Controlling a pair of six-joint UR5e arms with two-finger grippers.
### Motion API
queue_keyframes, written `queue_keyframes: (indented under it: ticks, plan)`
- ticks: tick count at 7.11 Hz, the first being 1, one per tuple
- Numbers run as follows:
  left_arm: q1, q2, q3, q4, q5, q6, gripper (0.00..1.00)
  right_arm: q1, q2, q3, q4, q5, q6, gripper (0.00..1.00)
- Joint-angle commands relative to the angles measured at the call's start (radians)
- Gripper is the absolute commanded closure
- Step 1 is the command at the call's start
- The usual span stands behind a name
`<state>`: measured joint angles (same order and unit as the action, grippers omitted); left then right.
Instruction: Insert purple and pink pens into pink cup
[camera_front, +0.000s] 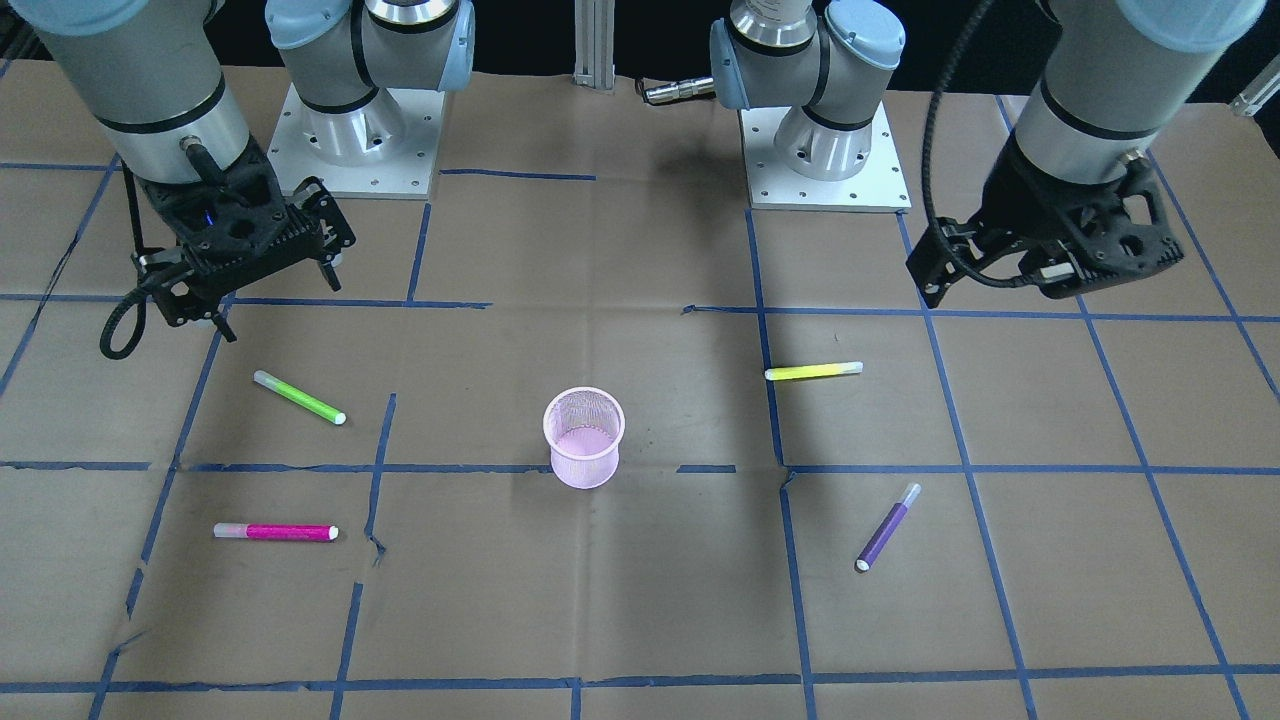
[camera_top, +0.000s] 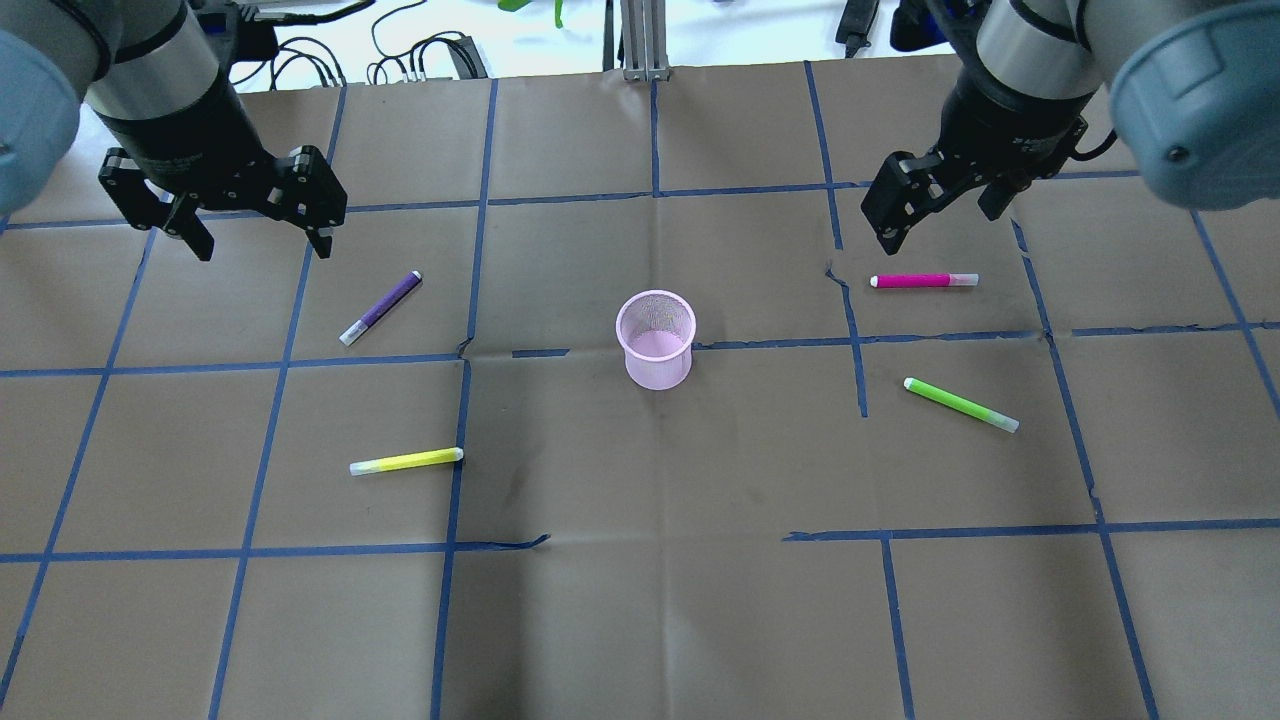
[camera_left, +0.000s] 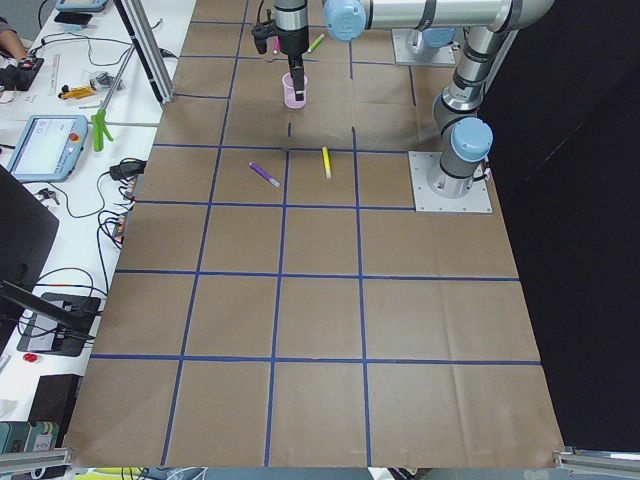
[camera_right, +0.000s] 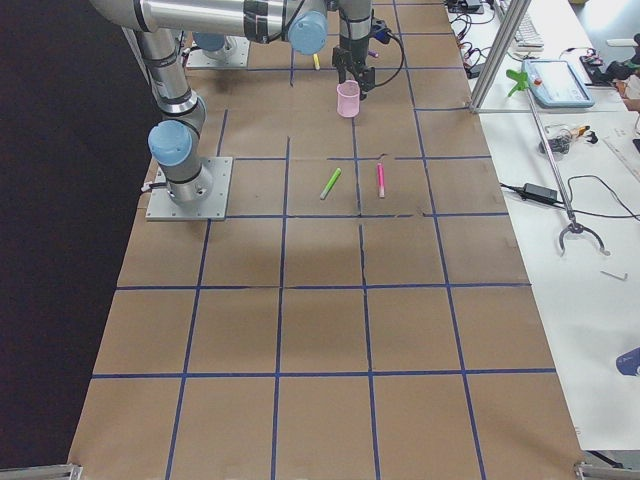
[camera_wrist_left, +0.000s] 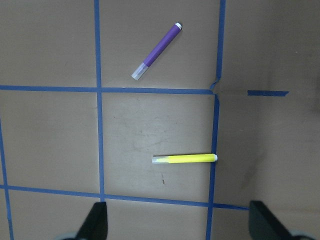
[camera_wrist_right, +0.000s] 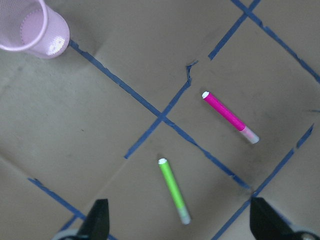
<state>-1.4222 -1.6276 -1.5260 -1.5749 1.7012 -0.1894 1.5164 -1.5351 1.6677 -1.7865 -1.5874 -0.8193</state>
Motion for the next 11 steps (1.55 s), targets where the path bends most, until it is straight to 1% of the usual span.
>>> queue_keyframes:
  ticks: [1,2,3,4,5,6,7,8,9,10,11]
  plan:
    - [0.025,-0.014,-0.025,0.119,0.0,-0.41,0.01,-0.094,0.051,0.067,-0.079,0.003,-0.4,0.0]
    - [0.025,-0.02,-0.025,0.121,-0.002,-0.523,0.01,-0.096,0.108,0.09,-0.199,-0.011,-0.528,0.0]
    - [0.023,-0.021,-0.029,0.112,-0.008,-0.664,0.01,-0.096,0.166,0.105,-0.229,-0.008,-0.562,0.0]
    - [0.023,-0.028,-0.048,0.118,-0.011,-0.82,0.01,-0.096,0.232,0.104,-0.249,-0.009,-0.655,0.0]
    - [0.02,-0.025,-0.069,0.119,-0.079,-0.897,0.01,-0.096,0.295,0.104,-0.343,-0.008,-0.789,0.0]
    - [0.02,-0.023,-0.081,0.119,-0.15,-1.003,0.01,-0.093,0.334,0.107,-0.388,-0.005,-0.81,0.0]
    - [0.02,-0.028,-0.085,0.115,-0.159,-1.147,0.01,-0.088,0.363,0.107,-0.39,-0.005,-0.819,0.0]
    - [0.022,-0.031,-0.086,0.118,-0.153,-1.271,0.01,-0.088,0.392,0.095,-0.393,-0.005,-0.846,0.0]
    - [0.02,-0.063,-0.077,0.121,-0.146,-1.392,0.01,-0.082,0.423,0.089,-0.466,0.003,-0.877,0.0]
    - [0.02,-0.104,-0.069,0.122,-0.132,-1.5,0.01,-0.05,0.429,0.086,-0.47,0.003,-0.874,0.03]
    - [0.02,-0.138,-0.059,0.139,-0.123,-1.641,0.01,-0.041,0.441,0.086,-0.499,0.003,-0.883,0.03]
